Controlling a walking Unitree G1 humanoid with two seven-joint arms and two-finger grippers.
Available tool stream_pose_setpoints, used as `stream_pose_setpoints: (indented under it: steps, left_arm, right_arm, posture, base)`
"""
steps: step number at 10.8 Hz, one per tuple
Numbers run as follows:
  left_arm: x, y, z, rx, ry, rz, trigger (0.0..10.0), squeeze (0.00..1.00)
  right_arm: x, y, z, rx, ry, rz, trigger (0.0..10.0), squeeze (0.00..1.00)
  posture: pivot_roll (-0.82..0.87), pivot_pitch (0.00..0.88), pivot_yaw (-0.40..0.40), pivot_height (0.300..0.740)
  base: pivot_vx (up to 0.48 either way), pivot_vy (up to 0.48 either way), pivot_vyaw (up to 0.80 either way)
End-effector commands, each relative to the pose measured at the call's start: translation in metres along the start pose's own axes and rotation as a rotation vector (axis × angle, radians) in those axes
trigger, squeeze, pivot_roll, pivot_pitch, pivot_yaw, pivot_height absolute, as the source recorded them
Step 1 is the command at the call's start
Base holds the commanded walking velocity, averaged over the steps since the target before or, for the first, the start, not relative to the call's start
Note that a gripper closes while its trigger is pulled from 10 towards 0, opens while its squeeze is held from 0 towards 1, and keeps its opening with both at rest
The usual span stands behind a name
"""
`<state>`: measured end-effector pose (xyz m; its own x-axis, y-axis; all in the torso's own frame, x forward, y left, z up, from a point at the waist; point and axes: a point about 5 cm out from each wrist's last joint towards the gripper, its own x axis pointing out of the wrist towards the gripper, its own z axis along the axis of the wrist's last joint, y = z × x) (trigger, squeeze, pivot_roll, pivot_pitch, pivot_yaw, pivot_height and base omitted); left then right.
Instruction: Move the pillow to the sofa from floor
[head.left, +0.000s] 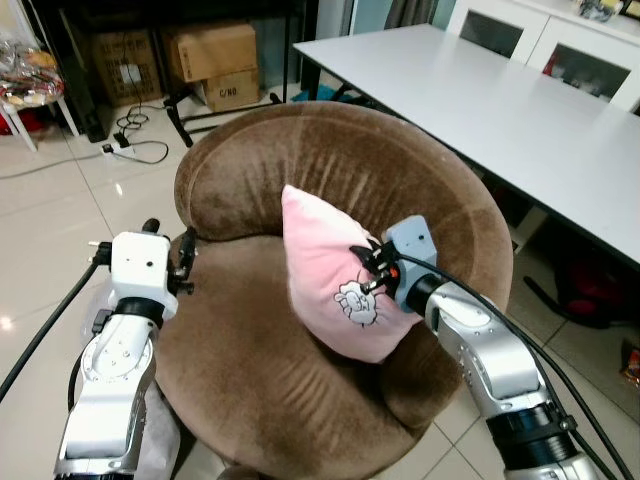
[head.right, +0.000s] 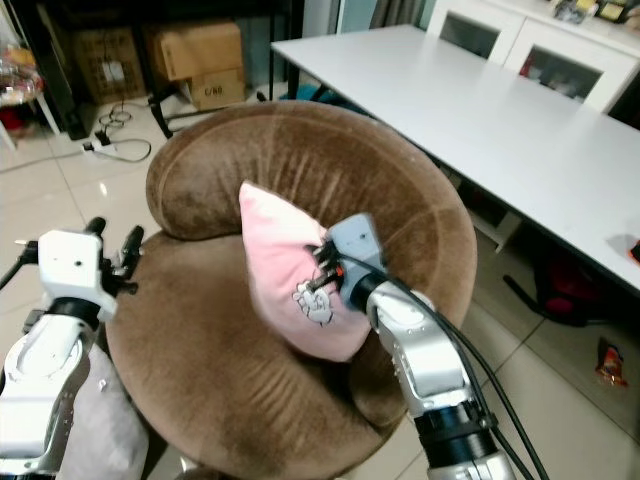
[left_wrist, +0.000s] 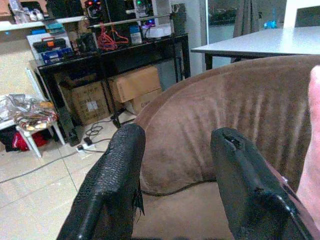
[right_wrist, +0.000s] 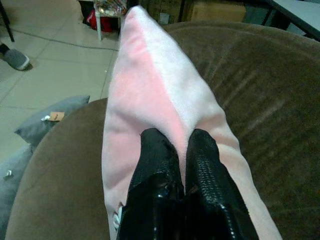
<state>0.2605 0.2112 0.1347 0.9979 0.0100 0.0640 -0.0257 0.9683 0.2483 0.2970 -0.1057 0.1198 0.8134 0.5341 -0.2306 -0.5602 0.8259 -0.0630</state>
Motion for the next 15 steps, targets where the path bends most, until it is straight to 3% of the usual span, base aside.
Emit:
stream_pose_setpoints:
  steps: [1,3,5,8,9,10,12,15]
  left_arm:
    - [0.000,-0.003,0.000,0.008,0.002,-0.013,10.0,0.00]
    - [0.000,-0.001,-0.003,0.030,0.012,-0.027,10.0,0.00]
    - [-0.005,0.001,-0.012,0.124,0.050,-0.146,10.0,0.00]
    - [-0.015,0.001,-0.020,0.177,0.105,-0.299,10.0,0.00]
    - [-0.018,0.001,-0.022,0.194,0.119,-0.328,10.0,0.00]
    - [-0.022,-0.001,-0.025,0.213,0.137,-0.373,10.0,0.00]
    - [-0.025,-0.002,-0.027,0.216,0.146,-0.389,10.0,0.00]
    - [-0.030,-0.001,-0.028,0.225,0.157,-0.414,10.0,0.00]
  right_arm:
    - [-0.001,-0.005,0.010,-0.028,-0.047,0.000,10.0,0.00]
    - [0.004,-0.003,0.021,-0.034,-0.081,0.002,10.0,0.00]
    - [0.025,0.012,0.044,0.033,-0.107,0.087,10.0,0.00]
    - [0.065,0.024,0.064,0.232,-0.021,0.069,10.0,0.00]
    - [0.077,0.016,0.065,0.406,0.017,-0.006,10.0,0.00]
    - [0.084,-0.003,0.056,0.521,0.075,-0.169,10.0,0.00]
    - [0.085,-0.014,0.050,0.590,0.089,-0.264,10.0,0.00]
    - [0.080,-0.039,0.024,0.797,0.151,-0.505,10.0,0.00]
  posture:
    - [0.04,0.000,-0.076,0.740]
    - [0.04,0.000,-0.076,0.740]
    - [0.04,0.000,-0.076,0.740]
    - [0.06,0.000,-0.086,0.740]
    - [0.07,0.000,-0.095,0.740]
    - [0.07,0.000,-0.107,0.740]
    - [0.08,0.000,-0.113,0.740]
    - [0.09,0.000,-0.121,0.740]
  base:
    - [0.000,0.000,0.00]
    - [0.000,0.000,0.00]
    - [0.000,0.000,0.00]
    - [0.000,0.000,0.00]
    - [0.000,0.000,0.00]
    - [0.000,0.000,0.00]
    - [0.000,0.000,0.00]
    - [0.000,0.000,0.00]
